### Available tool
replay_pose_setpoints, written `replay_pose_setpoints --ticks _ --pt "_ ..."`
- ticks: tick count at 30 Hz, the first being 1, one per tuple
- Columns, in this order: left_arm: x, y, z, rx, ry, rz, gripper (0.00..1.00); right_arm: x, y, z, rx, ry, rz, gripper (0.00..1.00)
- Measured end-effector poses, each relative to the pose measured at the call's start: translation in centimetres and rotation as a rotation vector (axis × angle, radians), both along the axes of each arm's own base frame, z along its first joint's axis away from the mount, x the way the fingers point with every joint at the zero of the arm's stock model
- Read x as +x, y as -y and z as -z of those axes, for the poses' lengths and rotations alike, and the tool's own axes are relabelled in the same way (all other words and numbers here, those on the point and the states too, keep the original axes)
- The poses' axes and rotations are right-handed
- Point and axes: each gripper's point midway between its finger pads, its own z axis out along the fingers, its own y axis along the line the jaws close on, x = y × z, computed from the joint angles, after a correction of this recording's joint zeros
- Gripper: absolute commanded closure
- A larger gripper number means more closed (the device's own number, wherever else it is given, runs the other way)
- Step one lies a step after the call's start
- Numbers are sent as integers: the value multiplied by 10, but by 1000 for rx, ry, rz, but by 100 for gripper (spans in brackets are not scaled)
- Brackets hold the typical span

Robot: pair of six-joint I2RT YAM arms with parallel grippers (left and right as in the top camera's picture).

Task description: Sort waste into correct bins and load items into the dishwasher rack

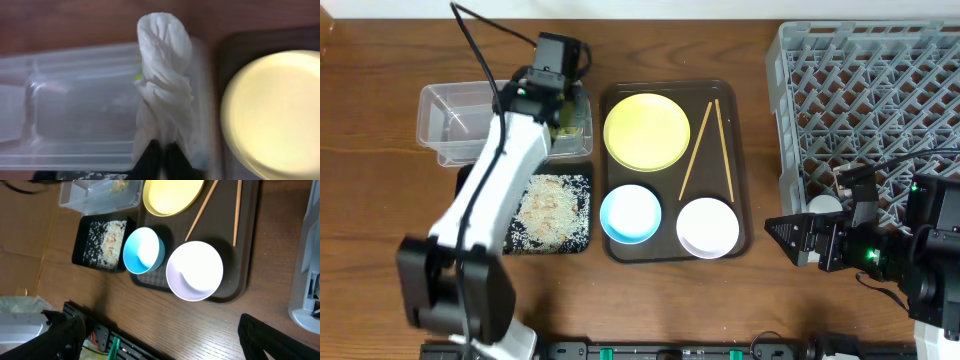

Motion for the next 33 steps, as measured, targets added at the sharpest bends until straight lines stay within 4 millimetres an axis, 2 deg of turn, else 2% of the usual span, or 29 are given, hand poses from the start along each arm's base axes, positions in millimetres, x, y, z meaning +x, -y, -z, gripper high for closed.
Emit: replay_pose_setpoints --ticks 1,3,6,9,11,13,17,19,21,25,28,33 --pt "0 -11 16 8 -39 -26 58 0 0 0 0 0 0 5" --pt "-7 -23 38 16 -111 -50 46 0 0 0 0 1 0 5" --pt "-18 -22 46 -8 -169 -45 37 1 1 1 -9 0 5 8" --pt "-26 -4 26 -60 -148 4 31 1 4 2 -22 -1 12 8" --pt "-34 12 2 -96 -106 49 29 3 5 2 -29 5 16 9" --pt "-46 31 -29 -131 -46 108 27 5 6 2 -38 17 20 8" --pt "-80 67 -88 -177 63 243 26 13 9 -1 -56 54 29 5" --pt "-101 82 -109 -194 100 308 26 18 14 -1 -80 70 47 4" --pt "-118 89 -124 -201 124 360 18 23 21 0 -115 75 83 2" --pt "-146 89 -142 -213 147 398 14 32 45 6 -208 64 204 1" --pt "-159 83 -149 -218 157 400 14 35 54 8 -245 56 253 1" --pt "-174 76 -147 -210 126 398 13 35 61 10 -271 45 287 1"
